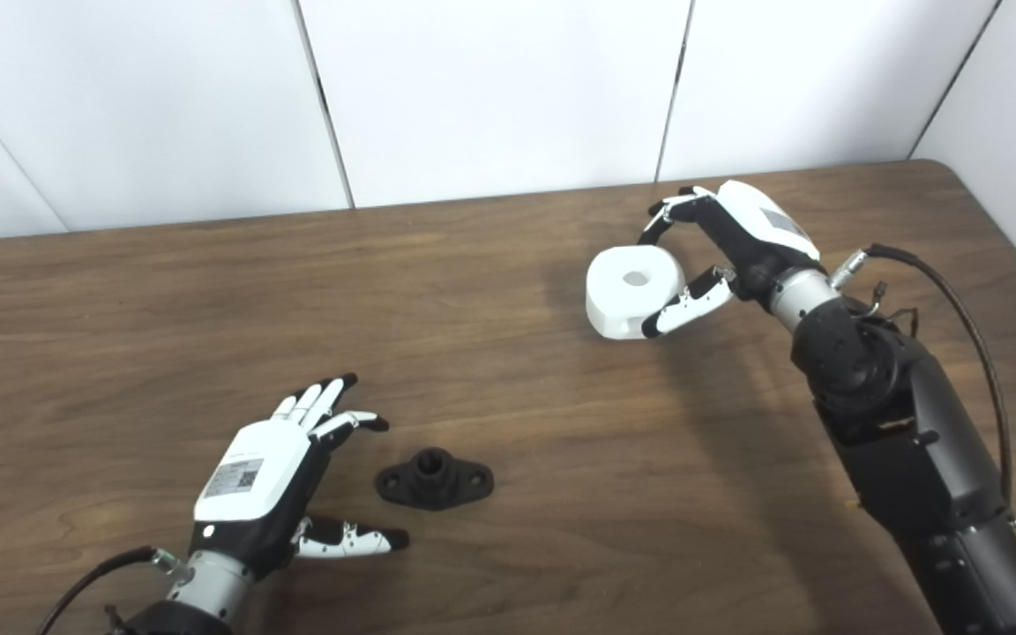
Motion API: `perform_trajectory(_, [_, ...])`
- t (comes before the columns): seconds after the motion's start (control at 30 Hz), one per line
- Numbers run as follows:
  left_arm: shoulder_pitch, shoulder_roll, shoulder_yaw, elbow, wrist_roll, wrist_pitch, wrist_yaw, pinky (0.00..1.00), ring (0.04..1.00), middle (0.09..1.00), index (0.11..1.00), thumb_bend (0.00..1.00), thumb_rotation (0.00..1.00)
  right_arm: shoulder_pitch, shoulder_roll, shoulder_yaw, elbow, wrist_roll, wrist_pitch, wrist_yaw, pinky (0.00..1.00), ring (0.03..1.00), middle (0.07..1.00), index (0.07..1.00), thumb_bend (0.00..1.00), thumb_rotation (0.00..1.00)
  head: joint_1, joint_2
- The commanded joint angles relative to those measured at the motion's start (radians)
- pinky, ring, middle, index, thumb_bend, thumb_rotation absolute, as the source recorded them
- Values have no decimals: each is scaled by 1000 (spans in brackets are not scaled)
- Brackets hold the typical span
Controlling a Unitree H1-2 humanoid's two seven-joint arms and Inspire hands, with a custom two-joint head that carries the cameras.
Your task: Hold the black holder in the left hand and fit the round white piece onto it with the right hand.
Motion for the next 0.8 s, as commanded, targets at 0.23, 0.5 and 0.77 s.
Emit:
perform_trajectory(0.23, [-9, -32, 14, 67, -104, -61, 117, 1000, 1000, 995, 673, 940, 216, -47, -11, -12, -34, -5, -8, -16, 892, 959, 837, 484, 524, 134, -11, 6])
perform_trajectory(0.5, [-35, -52, 44, 77, -315, 26, 15, 1000, 1000, 984, 656, 847, 121, -51, -14, -13, -45, -7, 0, -11, 891, 955, 838, 484, 524, 135, -12, 13])
perform_trajectory(0.77, [-87, -28, 48, 59, -427, 135, -87, 1000, 1000, 984, 658, 853, 86, -50, -11, -10, -47, -10, 2, -12, 884, 954, 836, 484, 524, 135, -17, 15])
